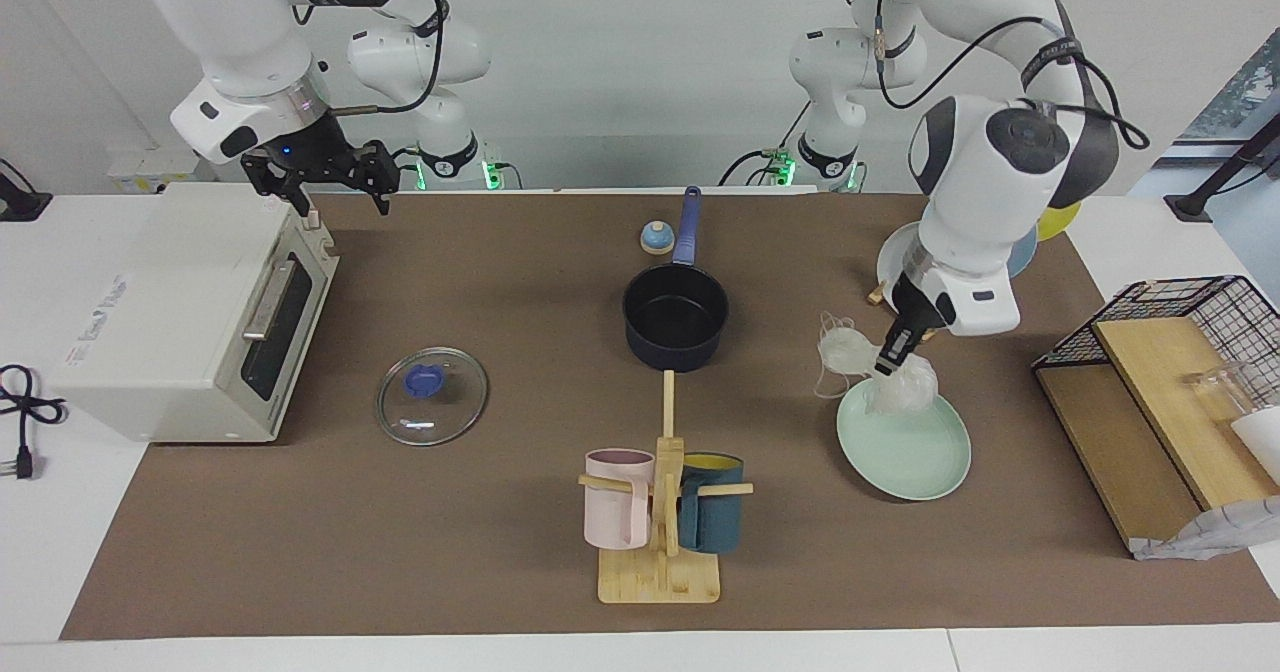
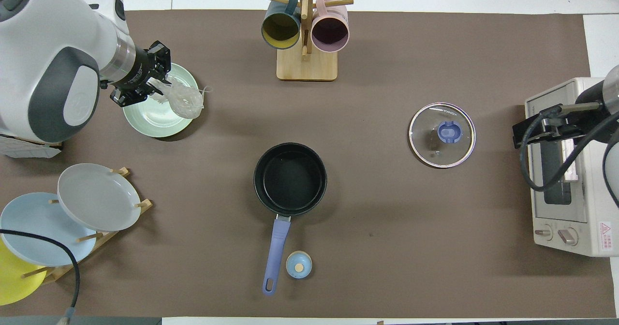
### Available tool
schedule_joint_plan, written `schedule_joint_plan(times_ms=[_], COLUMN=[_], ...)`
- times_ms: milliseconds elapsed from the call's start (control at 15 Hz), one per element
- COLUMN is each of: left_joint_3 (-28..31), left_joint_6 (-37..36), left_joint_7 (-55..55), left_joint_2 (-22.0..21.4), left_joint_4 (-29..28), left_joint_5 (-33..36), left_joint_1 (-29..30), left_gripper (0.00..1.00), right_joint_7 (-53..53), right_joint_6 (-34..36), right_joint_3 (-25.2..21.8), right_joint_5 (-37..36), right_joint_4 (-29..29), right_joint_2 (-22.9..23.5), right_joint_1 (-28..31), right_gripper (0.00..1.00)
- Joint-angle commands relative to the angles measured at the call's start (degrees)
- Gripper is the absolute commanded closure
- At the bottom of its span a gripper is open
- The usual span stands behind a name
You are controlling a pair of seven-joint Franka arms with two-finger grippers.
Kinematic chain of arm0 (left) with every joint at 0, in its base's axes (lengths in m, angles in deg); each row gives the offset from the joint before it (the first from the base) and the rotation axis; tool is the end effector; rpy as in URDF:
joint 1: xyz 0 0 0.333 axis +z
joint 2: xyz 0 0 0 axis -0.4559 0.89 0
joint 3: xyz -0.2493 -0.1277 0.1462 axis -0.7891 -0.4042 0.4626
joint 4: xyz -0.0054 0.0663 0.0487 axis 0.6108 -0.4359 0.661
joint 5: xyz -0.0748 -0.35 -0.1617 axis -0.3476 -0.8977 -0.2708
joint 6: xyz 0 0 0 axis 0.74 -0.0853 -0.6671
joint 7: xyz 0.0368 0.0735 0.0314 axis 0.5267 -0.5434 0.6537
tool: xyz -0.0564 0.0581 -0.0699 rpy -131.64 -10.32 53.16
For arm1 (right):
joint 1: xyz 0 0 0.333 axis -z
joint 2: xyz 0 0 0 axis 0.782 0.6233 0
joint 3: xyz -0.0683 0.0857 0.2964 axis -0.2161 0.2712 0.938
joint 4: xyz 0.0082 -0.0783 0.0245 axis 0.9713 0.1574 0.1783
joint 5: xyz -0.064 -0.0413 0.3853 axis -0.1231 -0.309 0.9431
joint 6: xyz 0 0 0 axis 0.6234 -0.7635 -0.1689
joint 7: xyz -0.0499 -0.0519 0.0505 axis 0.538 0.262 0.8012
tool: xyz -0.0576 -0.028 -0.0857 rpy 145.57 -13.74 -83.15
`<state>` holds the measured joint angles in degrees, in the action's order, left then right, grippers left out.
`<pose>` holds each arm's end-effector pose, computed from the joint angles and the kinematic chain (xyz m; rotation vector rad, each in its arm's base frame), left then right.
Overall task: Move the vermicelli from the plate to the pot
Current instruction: 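Close the left gripper on the vermicelli and lift it, then carry the vermicelli over the black saucepan and release it inside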
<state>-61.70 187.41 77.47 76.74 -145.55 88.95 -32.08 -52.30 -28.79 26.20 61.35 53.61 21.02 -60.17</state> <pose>0.6172 -0.1864 0.5324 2.8377 1.1671 0.0633 0.5409 0.0347 0.6232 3.1002 0.0475 -0.1924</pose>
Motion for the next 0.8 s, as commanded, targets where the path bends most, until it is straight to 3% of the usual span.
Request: schedule_joint_plan(times_ms=[0, 200, 467, 733], left_joint_3=[-3.3, -9.1, -13.3, -13.1], left_joint_6=[-5.1, -6.6, 0.3, 7.2], left_joint_7=[-0.7, -0.8, -4.1, -4.2], left_joint_2=[-5.8, -7.6, -13.1, -11.4], left_joint_4=[-0.7, -1.9, -14.7, -22.1], left_joint_5=[-3.8, -7.0, -11.6, -11.7], left_joint_1=[-0.1, -0.1, -2.3, -7.7], left_gripper=[1.0, 1.0, 1.0, 1.0], right_joint_7=[-0.5, -0.5, -0.4, -0.5], right_joint_6=[0.1, 0.1, 0.1, 0.1], right_joint_3=[0.4, 0.4, 0.4, 0.4], right_joint_5=[0.8, 0.8, 0.8, 0.8], right_joint_4=[0.5, 0.5, 0.5, 0.5], right_joint_2=[-0.7, -0.6, -0.6, -0.6], right_joint_1=[0.8, 0.8, 0.8, 0.8], right_gripper=[0.0, 0.0, 0.0, 0.0])
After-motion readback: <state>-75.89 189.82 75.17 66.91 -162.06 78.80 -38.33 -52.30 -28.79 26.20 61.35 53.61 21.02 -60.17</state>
